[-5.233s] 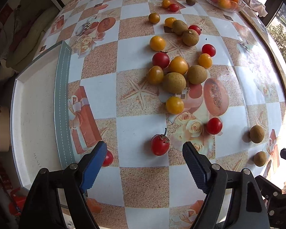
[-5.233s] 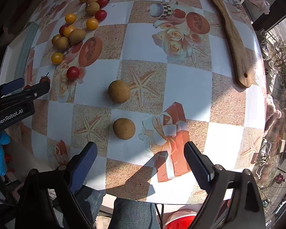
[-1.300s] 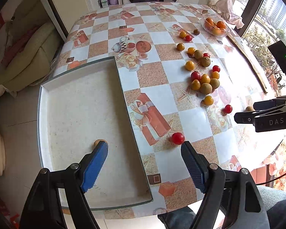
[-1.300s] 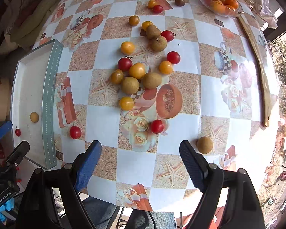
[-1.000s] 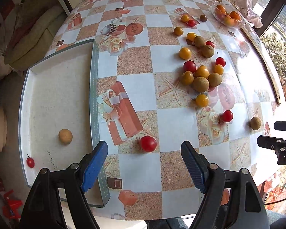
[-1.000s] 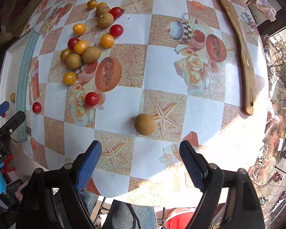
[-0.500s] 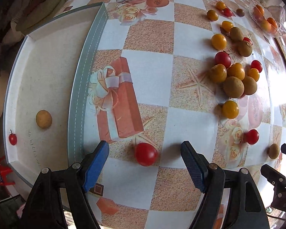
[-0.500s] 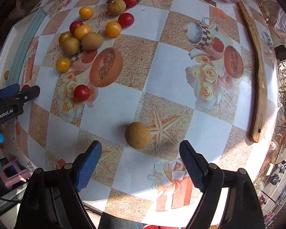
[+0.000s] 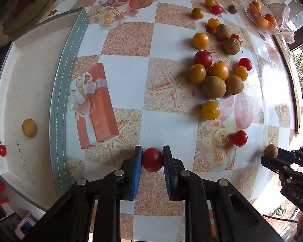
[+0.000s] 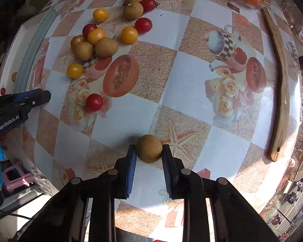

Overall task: Organize fruits
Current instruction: 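Carry both fruits into the white tray and open both tools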

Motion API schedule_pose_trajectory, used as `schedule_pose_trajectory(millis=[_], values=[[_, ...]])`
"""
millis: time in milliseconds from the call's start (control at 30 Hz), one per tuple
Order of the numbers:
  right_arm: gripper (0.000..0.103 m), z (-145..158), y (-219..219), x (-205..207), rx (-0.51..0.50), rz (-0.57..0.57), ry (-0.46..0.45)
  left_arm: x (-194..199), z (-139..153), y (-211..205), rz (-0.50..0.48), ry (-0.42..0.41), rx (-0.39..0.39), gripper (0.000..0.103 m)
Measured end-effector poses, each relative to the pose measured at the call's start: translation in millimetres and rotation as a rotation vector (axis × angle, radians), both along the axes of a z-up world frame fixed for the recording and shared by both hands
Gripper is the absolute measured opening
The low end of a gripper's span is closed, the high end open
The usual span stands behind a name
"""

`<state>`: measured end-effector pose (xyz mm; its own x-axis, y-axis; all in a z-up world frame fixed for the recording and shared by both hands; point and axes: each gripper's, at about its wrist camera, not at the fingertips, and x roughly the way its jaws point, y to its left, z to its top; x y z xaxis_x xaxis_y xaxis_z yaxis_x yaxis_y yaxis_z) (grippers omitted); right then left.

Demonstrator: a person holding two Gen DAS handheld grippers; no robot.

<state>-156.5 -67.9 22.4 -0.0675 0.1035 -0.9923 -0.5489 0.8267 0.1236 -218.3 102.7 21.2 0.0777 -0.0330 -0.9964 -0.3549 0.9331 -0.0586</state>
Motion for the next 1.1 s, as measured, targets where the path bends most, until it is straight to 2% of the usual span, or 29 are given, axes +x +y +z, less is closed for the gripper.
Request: schedule_pose_trajectory(millis=[167, 367, 533, 833, 1100], values=[[0.028, 14, -15, 8, 0.072, -0.047, 0.024, -1, 20, -15, 0.0, -0.014, -0.002, 0.022], [0.028, 30, -25, 16, 0.105, -0.07, 0.036, -11, 60, -18, 0.027, -0.067, 0.009, 0.022], [0.028, 40, -18, 22, 0.118, -0.053, 0.026, -29, 80, 1, 0.027, -0.104, 0.036, 0.022], [0.028, 48, 47, 8, 0.148, 0.014, -0.003, -70, 86, 71, 0.102, -0.154, 0.044, 0.022], [0.028, 56, 126, -6, 0.153, 0.05, -0.02, -89, 87, 141, 0.096, -0.16, 0.069, 0.022]])
